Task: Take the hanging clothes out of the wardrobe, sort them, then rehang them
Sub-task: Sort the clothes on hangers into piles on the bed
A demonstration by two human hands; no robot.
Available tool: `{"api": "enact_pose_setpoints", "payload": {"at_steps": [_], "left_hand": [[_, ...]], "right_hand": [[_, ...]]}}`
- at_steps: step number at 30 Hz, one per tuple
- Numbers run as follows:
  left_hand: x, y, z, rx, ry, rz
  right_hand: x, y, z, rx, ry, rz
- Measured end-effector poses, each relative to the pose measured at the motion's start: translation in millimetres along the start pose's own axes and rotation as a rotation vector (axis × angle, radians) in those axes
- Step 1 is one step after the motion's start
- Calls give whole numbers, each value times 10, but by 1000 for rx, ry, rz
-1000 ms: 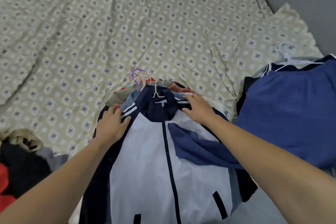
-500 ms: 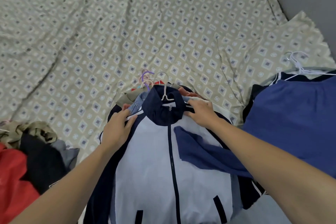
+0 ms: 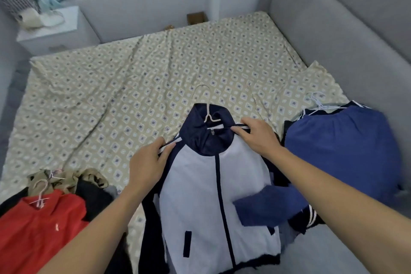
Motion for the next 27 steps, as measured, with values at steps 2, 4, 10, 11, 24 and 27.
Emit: {"api": "enact_pose_setpoints", "payload": {"at_steps": [2,4,10,11,24,27], "left_hand": [[49,278,-23,-2,-29,-21],[153,652,-38,-3,-69,-64],[623,1860,121,21,-156,-208],[715,2052,177,28,-165,-227],[1696,4196,1105,-73,-173,-561],[1982,4355,1511,-87,-72,-573]], "right_hand": [[112,186,287,5,43,-25],[294,375,647,20,81,-68],[969,779,1870,75,179,-235],[1074,807,2077,79,196,-255],[1638,628,4350,128,535,-313],[1624,280,4704,119,623,-242]]}}
Point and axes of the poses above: each hand's wrist, its own x-axis away from the middle knuckle, its own y-axis out of the back of the hand, z = x × y, the point moved 6 cm from there along -x, towards the middle knuckle, and after that the axes turned 8 degrees about -x, right-handed, at the moved point
